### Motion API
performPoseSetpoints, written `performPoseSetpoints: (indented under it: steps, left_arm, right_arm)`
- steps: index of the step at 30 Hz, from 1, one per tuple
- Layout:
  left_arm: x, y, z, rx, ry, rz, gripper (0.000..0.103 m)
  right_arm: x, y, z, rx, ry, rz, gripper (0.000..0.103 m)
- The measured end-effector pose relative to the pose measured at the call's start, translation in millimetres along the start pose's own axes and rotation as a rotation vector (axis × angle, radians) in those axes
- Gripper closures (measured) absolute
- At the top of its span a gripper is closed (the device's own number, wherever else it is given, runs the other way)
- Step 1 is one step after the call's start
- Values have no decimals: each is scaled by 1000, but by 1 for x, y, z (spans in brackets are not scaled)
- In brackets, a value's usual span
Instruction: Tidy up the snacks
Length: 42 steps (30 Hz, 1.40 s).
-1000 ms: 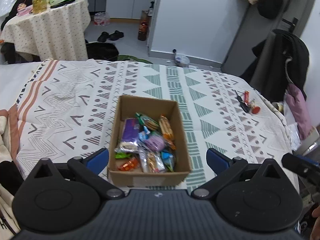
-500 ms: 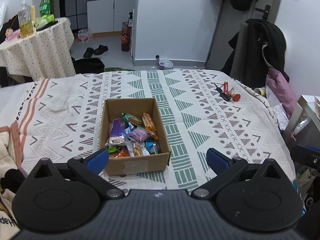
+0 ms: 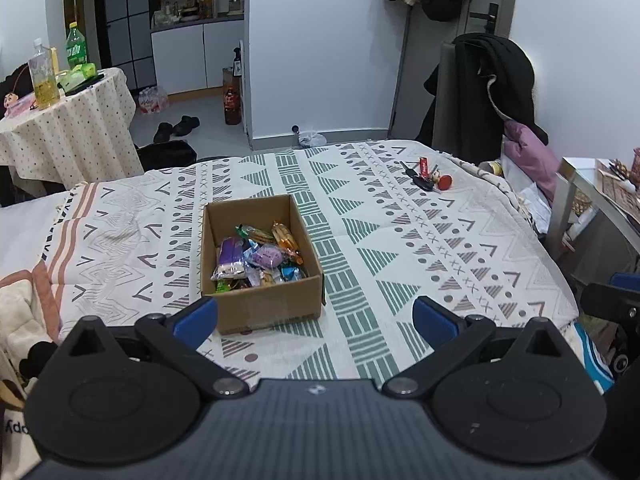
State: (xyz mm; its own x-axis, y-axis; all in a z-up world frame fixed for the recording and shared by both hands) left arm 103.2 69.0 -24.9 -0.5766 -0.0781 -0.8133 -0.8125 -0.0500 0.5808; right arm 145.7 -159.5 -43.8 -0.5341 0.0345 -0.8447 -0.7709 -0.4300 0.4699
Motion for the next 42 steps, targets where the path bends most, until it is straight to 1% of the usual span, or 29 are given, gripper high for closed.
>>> performPoseSetpoints:
  steps: [4, 7, 10, 13, 17, 21, 28, 42]
  left_arm:
    - [8, 14, 0, -1, -11, -8, 0]
    - [13, 23, 0, 1, -12, -14, 0]
    - [17, 33, 0, 15, -17, -23, 0]
    - [19, 41, 0, 11, -29, -36, 0]
    - [23, 48, -1, 19, -22, -45, 0]
    - [26, 53, -2, 22, -11, -51, 0]
    - [26, 55, -5, 27, -14, -58, 0]
    - [31, 40, -5, 29, -9, -36, 0]
  right_arm:
    - [4, 14, 7, -23, -26, -16, 0]
    - [8, 23, 13, -4, -3, -33, 0]
    - [13, 29, 15, 6, -13, -41, 0]
    - [17, 32, 15, 35, -10, -39, 0]
    - [20, 38, 16, 77, 21, -53, 0]
    - [25, 40, 11, 114, 28, -48, 0]
    - [32, 37, 5, 143, 42, -36, 0]
    - [38, 28, 2, 160, 49, -16, 0]
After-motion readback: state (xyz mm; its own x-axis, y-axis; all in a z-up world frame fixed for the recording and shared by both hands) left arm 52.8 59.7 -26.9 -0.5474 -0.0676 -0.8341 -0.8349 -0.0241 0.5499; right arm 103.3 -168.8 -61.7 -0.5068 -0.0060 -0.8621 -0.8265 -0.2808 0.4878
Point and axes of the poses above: each gripper's, at about its wrist camera, not at the fingertips, and y roughly against the way its jaws point, z to its left, x to its underside, the point moved 8 cm from there along -y, roughly the way its jaws point, and after that the axes turned 8 degrees about -z, right-handed, at the moved point
